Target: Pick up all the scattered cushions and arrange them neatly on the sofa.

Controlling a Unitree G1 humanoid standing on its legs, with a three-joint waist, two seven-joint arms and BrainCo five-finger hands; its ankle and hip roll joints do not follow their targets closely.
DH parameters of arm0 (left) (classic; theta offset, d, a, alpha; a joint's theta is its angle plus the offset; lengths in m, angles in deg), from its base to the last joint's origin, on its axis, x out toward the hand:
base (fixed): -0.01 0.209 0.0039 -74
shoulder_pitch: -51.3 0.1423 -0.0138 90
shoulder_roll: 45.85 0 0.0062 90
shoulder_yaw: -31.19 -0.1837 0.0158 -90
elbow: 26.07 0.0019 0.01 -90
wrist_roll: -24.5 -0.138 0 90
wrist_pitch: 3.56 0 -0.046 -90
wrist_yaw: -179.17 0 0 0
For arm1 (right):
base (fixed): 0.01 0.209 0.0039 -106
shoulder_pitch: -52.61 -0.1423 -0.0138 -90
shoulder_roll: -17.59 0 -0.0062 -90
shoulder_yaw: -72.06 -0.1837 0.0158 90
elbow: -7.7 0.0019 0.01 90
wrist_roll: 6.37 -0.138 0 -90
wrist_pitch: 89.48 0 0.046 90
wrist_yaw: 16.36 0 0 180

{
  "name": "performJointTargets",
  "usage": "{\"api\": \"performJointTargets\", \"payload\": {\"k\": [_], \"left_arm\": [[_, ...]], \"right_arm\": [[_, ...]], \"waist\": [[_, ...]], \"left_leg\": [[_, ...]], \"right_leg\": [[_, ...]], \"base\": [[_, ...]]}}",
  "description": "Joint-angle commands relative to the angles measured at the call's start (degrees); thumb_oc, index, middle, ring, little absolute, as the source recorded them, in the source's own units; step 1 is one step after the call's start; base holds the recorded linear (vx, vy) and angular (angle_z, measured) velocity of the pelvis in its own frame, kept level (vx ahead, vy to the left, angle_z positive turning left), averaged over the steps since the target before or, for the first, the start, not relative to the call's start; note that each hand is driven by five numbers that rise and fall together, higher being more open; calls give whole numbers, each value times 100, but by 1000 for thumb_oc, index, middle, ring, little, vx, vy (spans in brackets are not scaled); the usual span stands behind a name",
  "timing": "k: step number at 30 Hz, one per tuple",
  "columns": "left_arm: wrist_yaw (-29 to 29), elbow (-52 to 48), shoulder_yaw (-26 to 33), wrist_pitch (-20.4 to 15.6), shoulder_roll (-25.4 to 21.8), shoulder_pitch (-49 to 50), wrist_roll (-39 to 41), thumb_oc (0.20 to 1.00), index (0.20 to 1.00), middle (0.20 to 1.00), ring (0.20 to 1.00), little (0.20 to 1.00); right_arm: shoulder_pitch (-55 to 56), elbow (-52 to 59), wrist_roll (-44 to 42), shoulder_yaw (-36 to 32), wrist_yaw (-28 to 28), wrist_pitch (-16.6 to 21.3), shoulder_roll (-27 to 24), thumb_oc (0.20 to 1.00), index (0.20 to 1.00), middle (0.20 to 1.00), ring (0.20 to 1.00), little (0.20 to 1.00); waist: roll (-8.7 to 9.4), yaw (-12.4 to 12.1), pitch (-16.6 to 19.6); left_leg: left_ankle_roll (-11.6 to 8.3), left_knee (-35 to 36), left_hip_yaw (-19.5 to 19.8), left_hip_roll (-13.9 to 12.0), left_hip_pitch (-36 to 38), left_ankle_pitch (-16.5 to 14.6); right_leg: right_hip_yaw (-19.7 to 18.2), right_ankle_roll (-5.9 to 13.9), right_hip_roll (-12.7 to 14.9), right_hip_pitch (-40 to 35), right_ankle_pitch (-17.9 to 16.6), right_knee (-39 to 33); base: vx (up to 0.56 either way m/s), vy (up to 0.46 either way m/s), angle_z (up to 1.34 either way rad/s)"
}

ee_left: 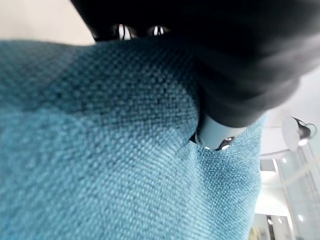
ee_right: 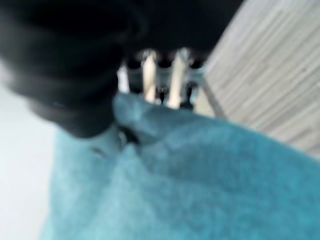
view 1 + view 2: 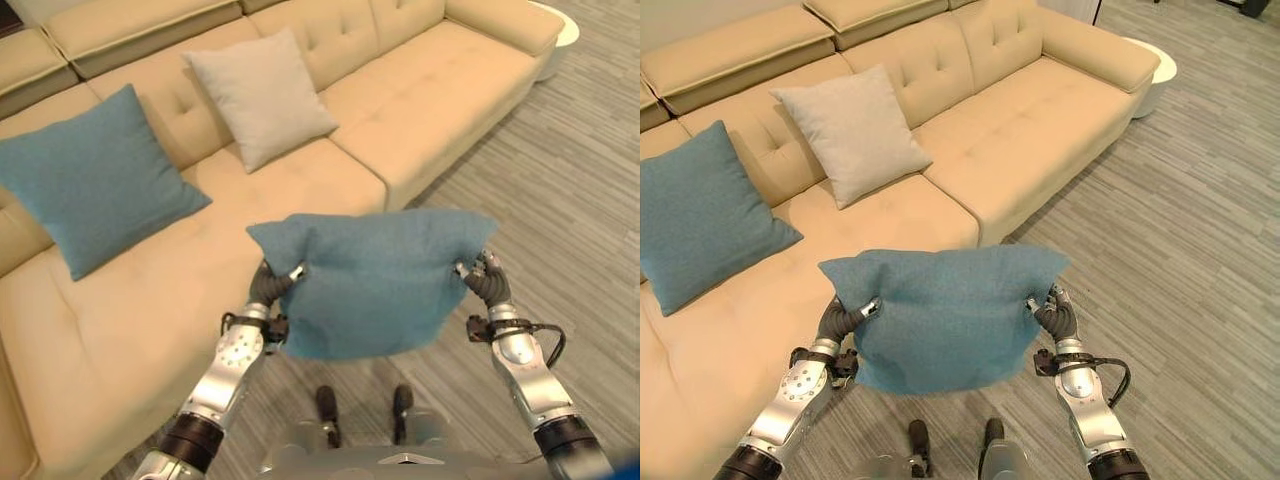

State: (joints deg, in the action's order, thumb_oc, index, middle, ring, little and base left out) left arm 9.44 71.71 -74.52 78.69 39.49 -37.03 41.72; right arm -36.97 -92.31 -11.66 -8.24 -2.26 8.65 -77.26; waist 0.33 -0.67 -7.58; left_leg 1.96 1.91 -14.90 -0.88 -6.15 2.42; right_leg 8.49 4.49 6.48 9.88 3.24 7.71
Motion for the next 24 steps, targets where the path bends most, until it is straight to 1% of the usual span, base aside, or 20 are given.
{"api": "performJointTargets", "payload": {"k": [1,2,3,4,8,10,12,13,14,15,17,18,19,20,21,23,24], "left_arm": [[-106,-513,121,-488,-25,-276,-15,200,200,200,200,200],[-106,-513,121,-488,-25,-276,-15,200,200,200,200,200],[-137,-490,55,-423,24,-250,41,200,200,200,200,200],[-137,-490,53,-423,25,-248,41,200,200,200,200,200],[-144,-446,-69,-363,75,-319,87,200,200,200,200,200],[-141,-414,-125,-363,106,-383,129,200,200,200,200,200],[-126,-393,-164,-365,119,-419,177,200,200,200,200,200],[-66,-392,-176,-365,135,-430,192,200,200,200,200,200],[-44,-404,-191,-363,131,-466,201,200,200,200,200,200],[-53,-436,-217,-365,134,-455,154,200,200,200,200,200],[-50,-442,-249,-345,122,-492,94,200,200,200,200,200],[-50,-441,-249,-344,122,-496,93,200,200,200,200,200],[-6,-480,-243,-315,114,-577,70,200,200,200,200,200],[-13,-494,-219,-326,104,-559,84,200,200,200,200,200],[-15,-493,-218,-328,105,-556,85,200,200,200,200,200],[-47,-474,-213,-327,96,-499,85,200,200,200,200,200],[-46,-463,-219,-316,95,-498,84,200,200,200,200,200]], "right_arm": [[-255,480,39,-288,116,437,28,200,200,200,200,200],[-255,480,39,-288,116,437,28,200,200,200,200,200],[-85,565,-27,-372,125,421,-32,200,200,200,200,200],[-78,571,-28,-374,124,418,-34,200,200,200,200,200],[132,643,-100,-482,179,422,-48,200,200,200,200,200],[232,683,-127,-549,207,442,-29,200,200,200,200,200],[247,702,-142,-574,240,458,-74,200,200,200,200,200],[225,690,-137,-567,279,449,-91,200,200,200,200,200],[224,689,-145,-554,292,428,-89,200,200,200,200,200],[193,699,-134,-541,292,446,-110,200,200,200,200,200],[142,676,-138,-538,326,449,-132,200,200,200,200,200],[138,673,-139,-538,328,450,-131,200,200,200,200,200],[-10,625,-178,-476,415,427,-107,200,200,200,200,200],[-31,626,-179,-437,384,420,-95,200,200,200,200,200],[-27,629,-179,-435,384,418,-96,200,200,200,200,200],[-15,652,-156,-390,320,409,-65,200,200,200,200,200],[-2,678,-140,-383,309,406,-48,200,200,200,200,200]], "waist": [[265,-15,528],[265,-15,528],[263,56,574],[261,58,572],[253,201,525],[288,297,462],[320,339,390],[337,314,308],[317,277,240],[345,241,258],[356,185,238],[359,191,246],[296,25,157],[264,10,211],[272,-23,193],[219,-12,298],[223,-1,311]], "left_leg": [[-107,-664,712,105,107,-933],[-107,-664,712,105,107,-933],[-165,-593,747,57,221,-887],[-167,-587,751,57,229,-885],[-288,-706,868,-48,208,-847],[-367,-1131,884,-162,31,-920],[-391,-1662,942,-212,-177,-1019],[-423,-1969,1094,-177,-343,-910],[-381,-1940,1277,-73,-428,-980],[-335,-1757,1571,154,-635,-904],[-345,-1645,1777,422,-1082,-644],[-343,-1656,1781,430,-1098,-646],[-446,-1565,2023,636,-1580,-221],[-428,-1411,2074,596,-1412,-250],[-427,-1370,2042,584,-1362,-244],[-353,-1236,2097,572,-1129,-301],[-328,-1207,2065,564,-1040,-314]], "right_leg": [[-80,260,-111,-402,-389,-591],[-80,260,-111,-402,-389,-591],[-159,187,-230,-567,-383,-784],[-155,185,-231,-576,-384,-789],[-218,72,-352,-674,-292,-837],[-206,-26,-389,-658,-211,-764],[-205,-112,-402,-699,-158,-707],[-232,-161,-410,-696,-151,-647],[-274,-180,-445,-700,-120,-594],[-349,-176,-463,-694,-123,-603],[-453,-178,-520,-760,-112,-619],[-448,-175,-513,-752,-107,-619],[-801,-221,-729,-920,-30,-607],[-909,-225,-780,-918,15,-573],[-944,-226,-778,-934,17,-564],[-1059,-218,-787,-1010,160,-484],[-1091,-205,-753,-1023,196,-384]], "base": [[57,-77,9],[76,-148,1],[76,-148,-2],[92,-196,0],[18,-160,7],[-7,-179,12],[2,-144,37],[9,-94,30],[34,-78,3],[82,-47,-19],[92,-28,-22],[148,14,-22],[167,52,-18],[165,50,-37],[151,76,-69],[217,122,-123],[219,152,-96]]}}
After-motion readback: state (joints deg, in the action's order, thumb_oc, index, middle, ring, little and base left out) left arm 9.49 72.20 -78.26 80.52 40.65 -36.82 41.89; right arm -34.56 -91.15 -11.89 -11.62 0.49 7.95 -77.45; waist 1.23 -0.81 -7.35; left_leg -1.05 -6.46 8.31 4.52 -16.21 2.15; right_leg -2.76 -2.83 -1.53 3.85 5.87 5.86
